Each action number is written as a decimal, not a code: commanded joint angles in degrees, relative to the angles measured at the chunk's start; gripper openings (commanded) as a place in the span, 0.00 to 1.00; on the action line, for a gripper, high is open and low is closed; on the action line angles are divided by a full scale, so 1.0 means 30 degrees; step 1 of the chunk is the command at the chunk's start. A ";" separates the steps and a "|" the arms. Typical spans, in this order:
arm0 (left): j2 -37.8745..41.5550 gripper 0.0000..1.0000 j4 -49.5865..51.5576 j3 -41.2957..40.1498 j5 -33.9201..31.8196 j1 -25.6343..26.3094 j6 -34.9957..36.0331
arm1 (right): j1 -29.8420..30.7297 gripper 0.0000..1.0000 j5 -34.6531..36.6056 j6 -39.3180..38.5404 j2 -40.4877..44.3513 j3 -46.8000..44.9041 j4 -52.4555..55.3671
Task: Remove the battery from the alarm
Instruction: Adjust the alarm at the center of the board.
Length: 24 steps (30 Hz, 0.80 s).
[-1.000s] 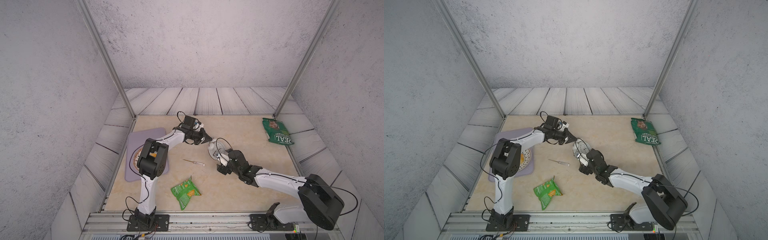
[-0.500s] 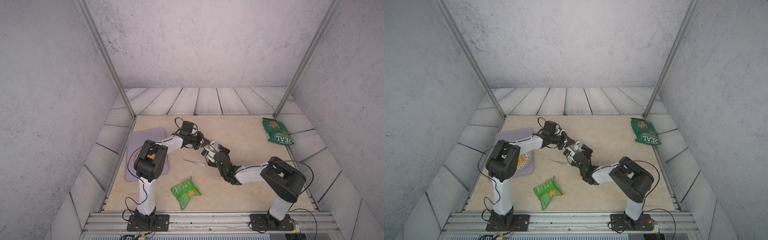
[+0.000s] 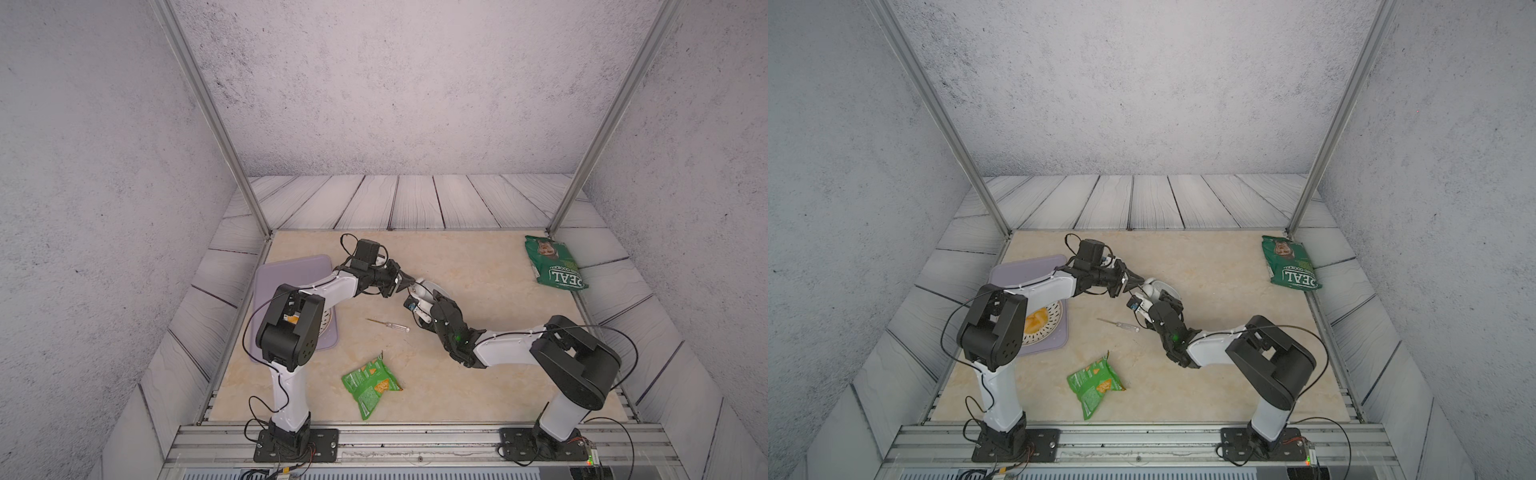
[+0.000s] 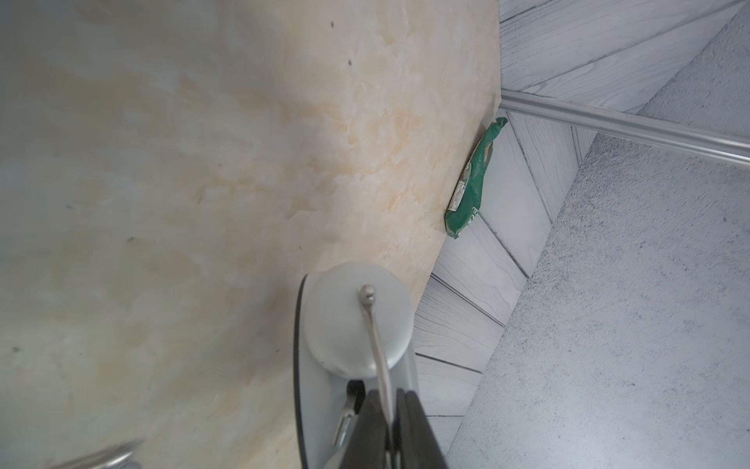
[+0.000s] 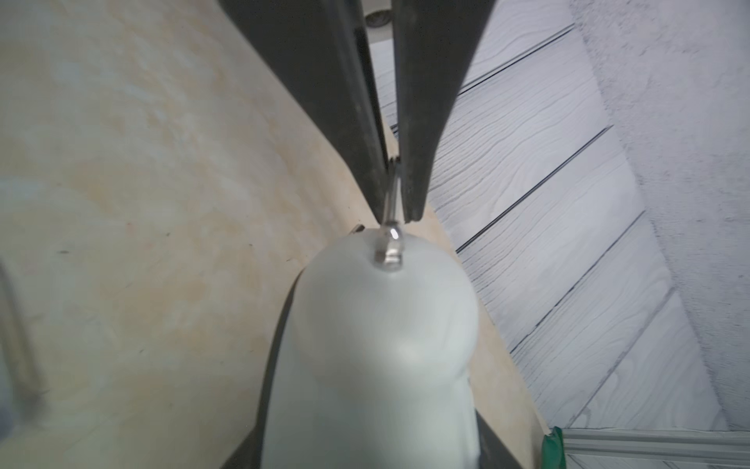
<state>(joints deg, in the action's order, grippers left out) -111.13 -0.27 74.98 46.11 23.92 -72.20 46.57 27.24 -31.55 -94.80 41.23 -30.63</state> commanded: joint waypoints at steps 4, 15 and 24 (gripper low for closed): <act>0.2623 0.52 0.4890 0.1869 -0.1406 -0.1561 0.6597 | -0.3904 0.31 -0.7990 0.5607 0.3972 0.3849 1.2781; 0.6229 0.90 1.2606 0.1149 -0.5951 -0.1242 1.6757 | -1.0657 0.35 -2.0777 0.9942 0.1588 0.9281 2.2099; 0.6369 0.93 1.3283 -0.0219 -0.5587 -0.0037 1.8412 | -1.1534 0.36 -2.8499 0.9180 -0.6834 1.5380 2.6560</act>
<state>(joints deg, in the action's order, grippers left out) -92.01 37.56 74.30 29.71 22.83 -21.04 11.94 -45.08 -3.07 -109.91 82.50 41.78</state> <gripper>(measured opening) 0.928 0.592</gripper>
